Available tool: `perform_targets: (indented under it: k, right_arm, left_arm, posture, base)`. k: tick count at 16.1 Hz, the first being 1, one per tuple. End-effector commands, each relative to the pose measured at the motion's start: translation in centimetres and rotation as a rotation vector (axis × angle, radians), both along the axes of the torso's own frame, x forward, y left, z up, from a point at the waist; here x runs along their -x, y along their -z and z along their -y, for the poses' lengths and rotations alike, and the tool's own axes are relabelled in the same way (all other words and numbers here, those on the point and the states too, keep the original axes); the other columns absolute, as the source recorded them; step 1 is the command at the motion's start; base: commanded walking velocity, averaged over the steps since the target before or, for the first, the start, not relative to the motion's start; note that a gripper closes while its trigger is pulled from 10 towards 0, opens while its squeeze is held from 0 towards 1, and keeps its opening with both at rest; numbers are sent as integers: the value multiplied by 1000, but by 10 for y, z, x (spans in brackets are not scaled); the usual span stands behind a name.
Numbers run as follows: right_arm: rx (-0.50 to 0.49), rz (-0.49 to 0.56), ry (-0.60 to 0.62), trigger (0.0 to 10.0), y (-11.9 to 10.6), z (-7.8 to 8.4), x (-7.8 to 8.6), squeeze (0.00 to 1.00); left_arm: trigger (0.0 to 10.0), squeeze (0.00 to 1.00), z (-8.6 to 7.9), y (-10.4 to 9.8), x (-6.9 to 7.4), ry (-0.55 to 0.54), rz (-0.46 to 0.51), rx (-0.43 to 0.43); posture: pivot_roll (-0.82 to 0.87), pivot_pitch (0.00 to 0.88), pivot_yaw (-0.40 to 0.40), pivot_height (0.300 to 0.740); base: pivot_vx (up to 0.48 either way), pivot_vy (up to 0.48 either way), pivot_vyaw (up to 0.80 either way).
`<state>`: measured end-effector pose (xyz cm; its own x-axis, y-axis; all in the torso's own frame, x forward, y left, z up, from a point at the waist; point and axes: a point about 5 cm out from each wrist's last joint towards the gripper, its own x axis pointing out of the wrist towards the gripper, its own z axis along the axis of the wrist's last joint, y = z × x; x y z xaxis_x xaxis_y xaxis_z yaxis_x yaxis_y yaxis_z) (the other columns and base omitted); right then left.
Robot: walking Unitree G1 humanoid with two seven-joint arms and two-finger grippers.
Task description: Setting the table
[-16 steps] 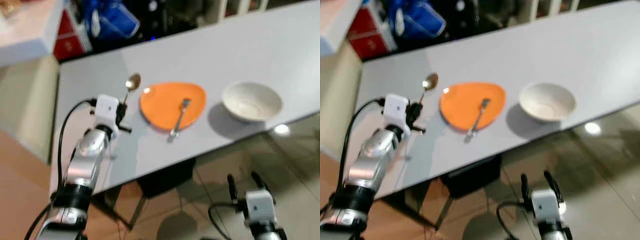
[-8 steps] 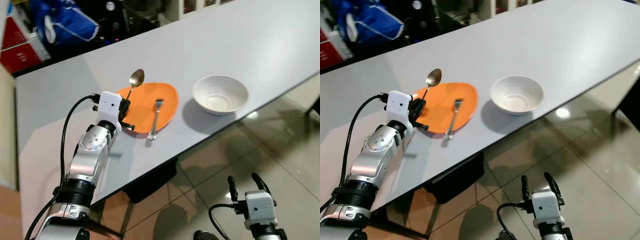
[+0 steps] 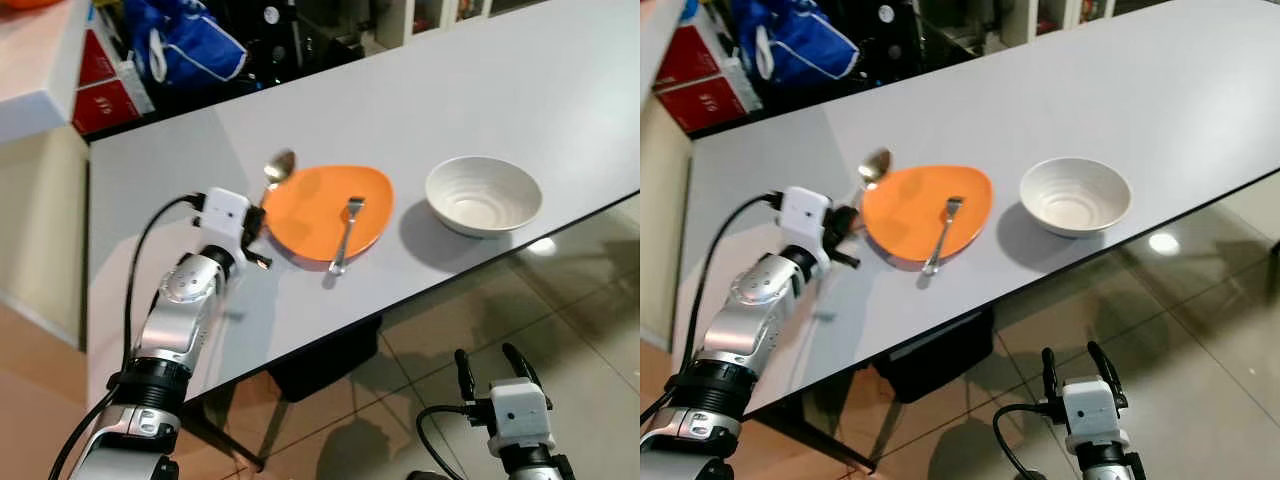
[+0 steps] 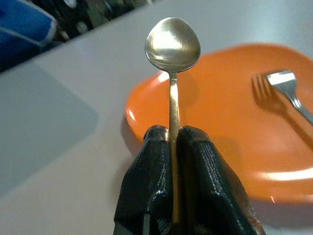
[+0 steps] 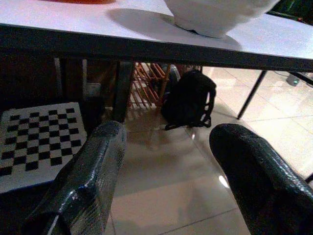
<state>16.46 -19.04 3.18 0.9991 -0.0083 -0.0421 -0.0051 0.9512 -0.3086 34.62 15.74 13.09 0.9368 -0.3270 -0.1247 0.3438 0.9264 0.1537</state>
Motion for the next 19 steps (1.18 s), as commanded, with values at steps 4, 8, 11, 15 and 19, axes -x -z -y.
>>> perform_targets:
  k: [4, 8, 11, 15, 19]
  right_arm:
    - [-9, -2, -16, 10000, 1, -4, -3, 0]
    - [-11, -1, -12, 10000, 1, -3, -5, 0]
    - [-11, 0, -6, 10000, 1, -2, -6, 0]
    - [-14, 1, 3, 10000, 1, -3, -8, 0]
    - [-17, 3, 6, 10000, 0, -5, -9, 0]
  left_arm:
    - [0, 0, 2, 13, -5, 71, -143, -43]
    - [0, 0, 11, 18, -10, 112, -199, -39]
    - [0, 0, 20, 13, -16, 153, -197, -49]
    - [0, 0, 26, 7, -22, 193, -201, -82]
    - [0, 0, 32, -1, -31, 219, -218, -111]
  posture:
    - [-153, 62, 193, 740]
    - [-162, 66, 200, 740]
    - [-172, 69, 209, 740]
    - [-176, 73, 217, 740]
    - [-175, 73, 222, 740]
  base:
    - [0, 0, 0]
    - [0, 0, 0]
    - [0, 0, 0]
    - [0, 0, 0]
    - [0, 0, 0]
